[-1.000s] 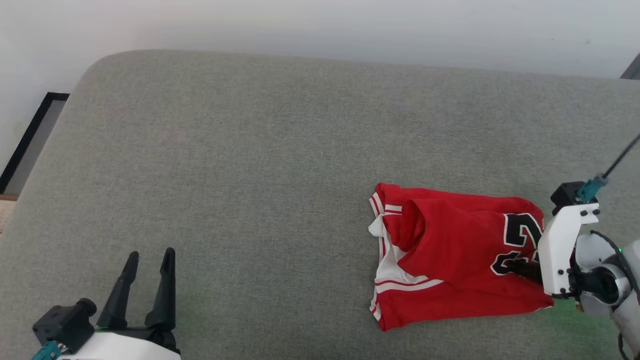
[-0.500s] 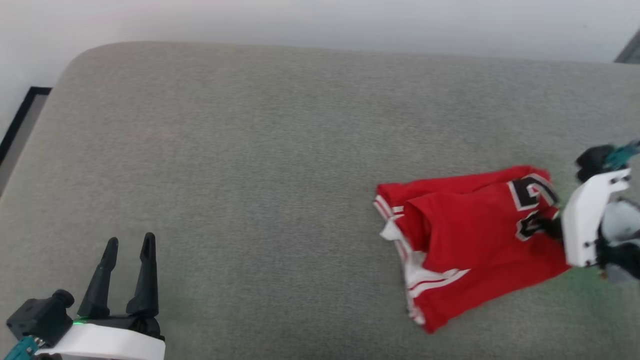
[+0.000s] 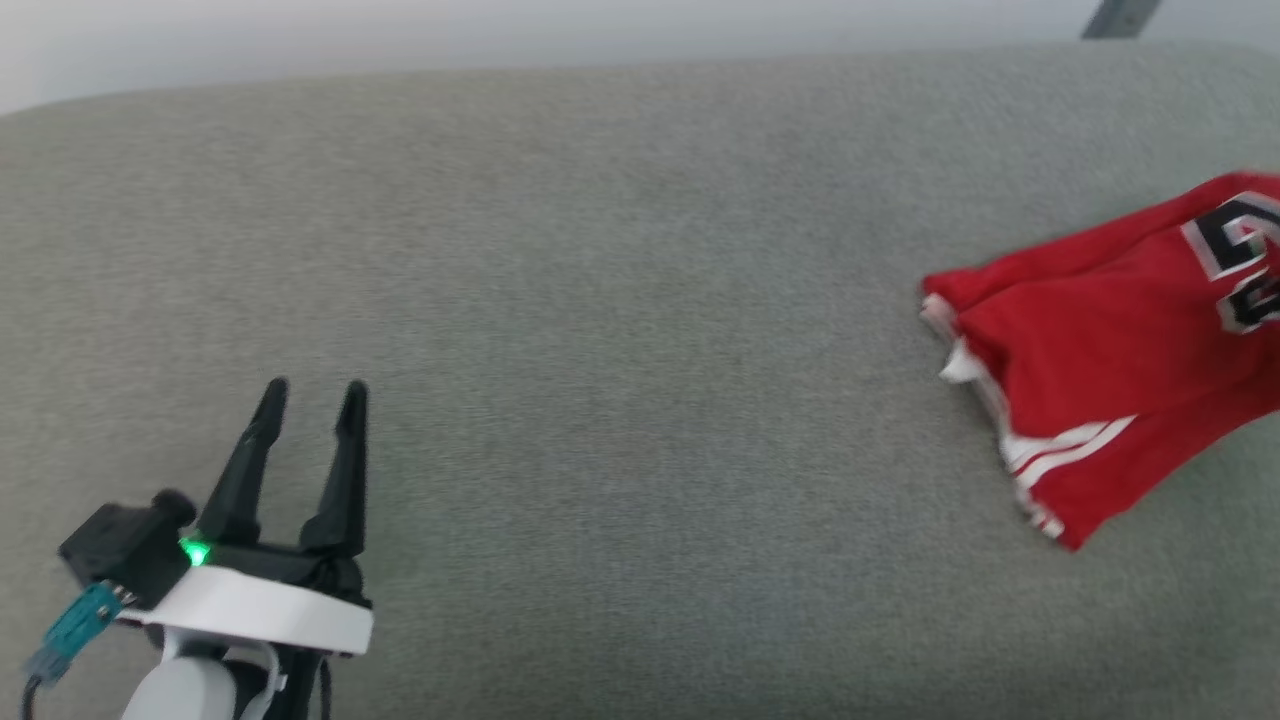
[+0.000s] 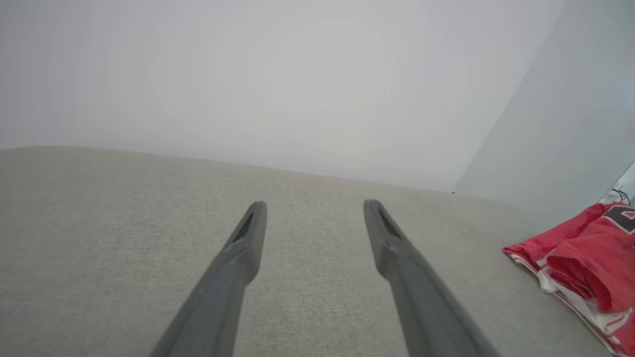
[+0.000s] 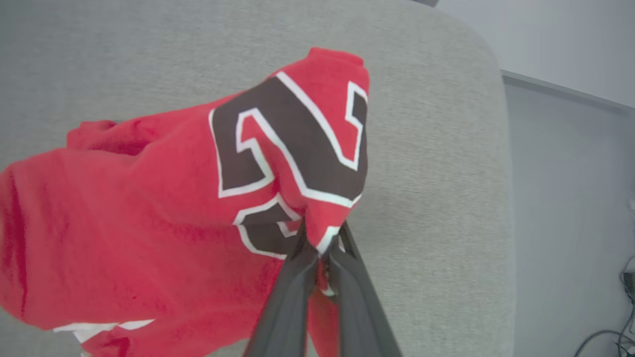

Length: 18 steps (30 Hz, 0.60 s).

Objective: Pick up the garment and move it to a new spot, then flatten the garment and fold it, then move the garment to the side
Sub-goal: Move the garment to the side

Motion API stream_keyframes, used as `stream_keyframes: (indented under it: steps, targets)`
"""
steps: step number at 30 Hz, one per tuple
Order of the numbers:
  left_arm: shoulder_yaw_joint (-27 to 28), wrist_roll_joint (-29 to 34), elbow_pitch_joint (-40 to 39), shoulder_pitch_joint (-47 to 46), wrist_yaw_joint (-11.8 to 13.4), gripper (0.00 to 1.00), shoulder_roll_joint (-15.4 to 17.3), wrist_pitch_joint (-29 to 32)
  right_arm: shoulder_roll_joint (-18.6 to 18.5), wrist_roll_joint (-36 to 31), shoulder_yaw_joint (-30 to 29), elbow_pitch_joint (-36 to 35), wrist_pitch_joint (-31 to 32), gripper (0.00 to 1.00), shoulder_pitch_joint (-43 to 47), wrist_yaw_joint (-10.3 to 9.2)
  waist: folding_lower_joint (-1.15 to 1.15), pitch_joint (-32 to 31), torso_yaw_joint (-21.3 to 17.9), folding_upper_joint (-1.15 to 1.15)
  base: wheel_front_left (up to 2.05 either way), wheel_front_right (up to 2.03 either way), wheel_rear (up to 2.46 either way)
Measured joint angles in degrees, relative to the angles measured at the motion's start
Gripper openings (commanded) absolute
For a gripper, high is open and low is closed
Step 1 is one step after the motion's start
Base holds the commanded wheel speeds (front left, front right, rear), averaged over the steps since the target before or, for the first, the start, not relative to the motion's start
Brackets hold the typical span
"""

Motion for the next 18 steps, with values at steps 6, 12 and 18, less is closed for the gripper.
stream_keyframes:
  steps: [6,12,18]
  targets:
    - [-5.69,0.63,-0.09,-4.78,0.0,1.0,1.27,0.0,-1.42,-4.46,-2.31,5.7,-4.48,0.0,-4.76,0.0,0.0,2.86,-3.2,0.0,0.0,0.0,0.0]
    - [-11.89,0.71,0.38,-10.44,0.0,1.0,2.9,0.0,-1.52,-9.79,-4.69,12.21,-9.88,0.0,-9.07,0.0,0.0,6.09,-5.57,0.0,0.0,0.0,0.0]
    - [-16.52,0.16,0.97,-15.05,0.0,1.0,3.75,0.0,-0.73,-16.18,-7.46,19.79,-14.63,0.0,-12.82,0.0,0.0,9.06,-6.86,0.0,0.0,0.0,0.0]
